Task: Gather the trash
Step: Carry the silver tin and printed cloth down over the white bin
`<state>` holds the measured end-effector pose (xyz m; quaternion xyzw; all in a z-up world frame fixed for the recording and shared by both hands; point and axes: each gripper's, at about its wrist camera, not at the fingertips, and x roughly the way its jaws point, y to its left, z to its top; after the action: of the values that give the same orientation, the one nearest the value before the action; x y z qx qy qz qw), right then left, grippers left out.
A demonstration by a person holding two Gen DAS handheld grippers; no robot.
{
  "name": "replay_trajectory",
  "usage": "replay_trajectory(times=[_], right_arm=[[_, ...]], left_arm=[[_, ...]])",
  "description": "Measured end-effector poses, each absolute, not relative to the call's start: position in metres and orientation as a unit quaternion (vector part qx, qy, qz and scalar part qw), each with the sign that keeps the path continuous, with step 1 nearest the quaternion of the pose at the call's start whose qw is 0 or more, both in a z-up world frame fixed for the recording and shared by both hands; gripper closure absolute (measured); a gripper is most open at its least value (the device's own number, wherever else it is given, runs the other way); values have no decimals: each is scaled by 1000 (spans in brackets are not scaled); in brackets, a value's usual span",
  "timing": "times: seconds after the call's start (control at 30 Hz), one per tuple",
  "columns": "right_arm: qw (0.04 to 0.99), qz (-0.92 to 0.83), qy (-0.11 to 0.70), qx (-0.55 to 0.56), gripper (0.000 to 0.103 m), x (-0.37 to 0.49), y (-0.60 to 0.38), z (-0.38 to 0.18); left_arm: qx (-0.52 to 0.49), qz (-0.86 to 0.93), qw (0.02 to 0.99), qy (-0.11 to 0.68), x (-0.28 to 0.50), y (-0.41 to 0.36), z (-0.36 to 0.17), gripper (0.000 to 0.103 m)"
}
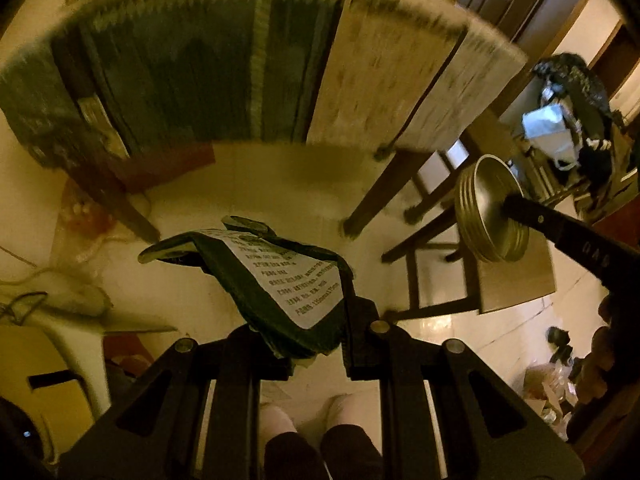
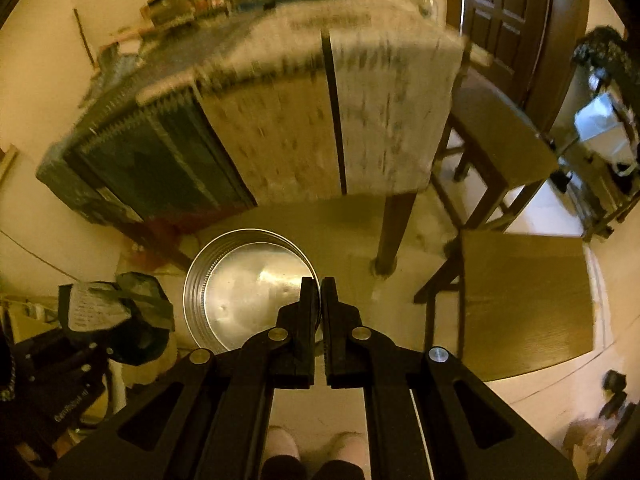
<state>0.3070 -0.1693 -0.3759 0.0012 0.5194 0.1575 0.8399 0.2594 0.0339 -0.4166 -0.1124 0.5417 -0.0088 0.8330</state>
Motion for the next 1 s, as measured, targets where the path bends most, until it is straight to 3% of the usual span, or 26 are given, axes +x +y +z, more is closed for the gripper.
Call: replay_trajectory(times=[0.4,0.63,0.8,1.0], right_arm=[[818,158,552,-7,100,325,-161,-497],[818,144,556,-30,100,340,-160,-538],[814,143,563,-18,100,345,-154,-553],[808,154,568,-25,100,350,-139,-565]], left_arm=[[-107,-35,785,610,304,30,-591,87],[-142,-45,768,623,333,26,-654,86],[-163,-44,755,634,339,29,-670,58],[-160,-34,759,630,332,39,-666,57]])
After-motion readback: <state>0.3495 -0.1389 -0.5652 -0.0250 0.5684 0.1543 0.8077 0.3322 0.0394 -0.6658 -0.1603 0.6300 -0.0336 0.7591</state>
